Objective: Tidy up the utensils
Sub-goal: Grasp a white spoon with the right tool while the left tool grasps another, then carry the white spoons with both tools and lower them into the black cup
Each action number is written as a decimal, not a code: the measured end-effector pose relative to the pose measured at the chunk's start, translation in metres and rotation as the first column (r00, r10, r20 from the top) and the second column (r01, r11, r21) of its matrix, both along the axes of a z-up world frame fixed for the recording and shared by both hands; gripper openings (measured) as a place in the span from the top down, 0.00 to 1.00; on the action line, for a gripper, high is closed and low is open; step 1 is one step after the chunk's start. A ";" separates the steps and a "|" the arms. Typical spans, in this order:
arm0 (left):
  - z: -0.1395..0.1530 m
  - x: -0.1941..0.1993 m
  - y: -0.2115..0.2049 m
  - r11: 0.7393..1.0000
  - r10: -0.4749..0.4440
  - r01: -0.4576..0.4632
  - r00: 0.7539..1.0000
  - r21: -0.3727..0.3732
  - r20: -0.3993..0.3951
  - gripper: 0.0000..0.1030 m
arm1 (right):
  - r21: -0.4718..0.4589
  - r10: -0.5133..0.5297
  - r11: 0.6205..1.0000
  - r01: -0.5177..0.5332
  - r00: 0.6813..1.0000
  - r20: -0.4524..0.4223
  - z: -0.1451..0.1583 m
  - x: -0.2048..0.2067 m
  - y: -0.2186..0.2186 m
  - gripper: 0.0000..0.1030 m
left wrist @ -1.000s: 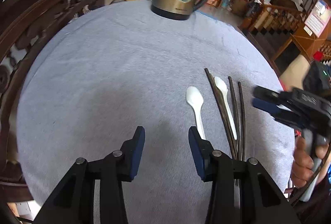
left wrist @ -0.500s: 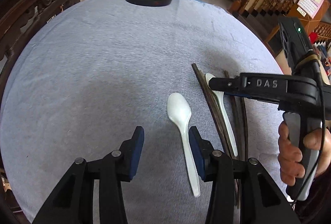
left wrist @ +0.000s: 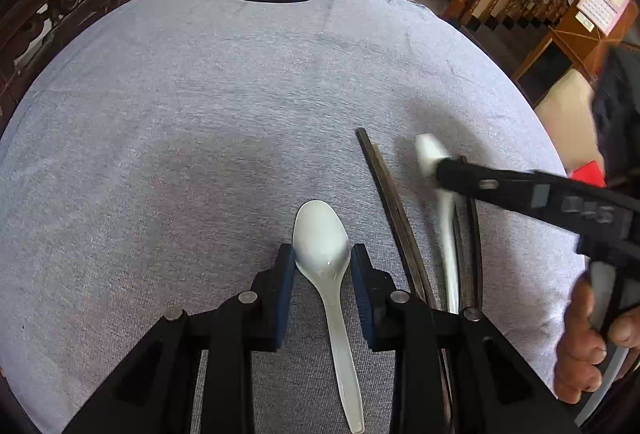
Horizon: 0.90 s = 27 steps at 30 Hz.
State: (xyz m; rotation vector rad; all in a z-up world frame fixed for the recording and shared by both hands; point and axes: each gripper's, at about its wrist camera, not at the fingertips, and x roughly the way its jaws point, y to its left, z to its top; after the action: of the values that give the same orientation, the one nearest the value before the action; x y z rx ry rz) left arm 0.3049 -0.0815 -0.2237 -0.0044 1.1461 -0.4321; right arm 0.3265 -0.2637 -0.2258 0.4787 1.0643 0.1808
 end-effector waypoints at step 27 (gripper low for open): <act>0.117 -0.174 0.123 0.933 0.323 -0.261 0.909 -0.247 0.263 0.71 | 0.257 -0.413 0.908 0.332 0.815 0.407 0.079 -0.277 -0.062 0.73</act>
State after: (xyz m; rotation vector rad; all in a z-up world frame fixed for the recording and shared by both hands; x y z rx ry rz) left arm 0.1306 0.0414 -0.1071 -0.2827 0.7792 -0.2687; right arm 0.0497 -0.3255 -0.1465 0.7559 0.4774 0.0292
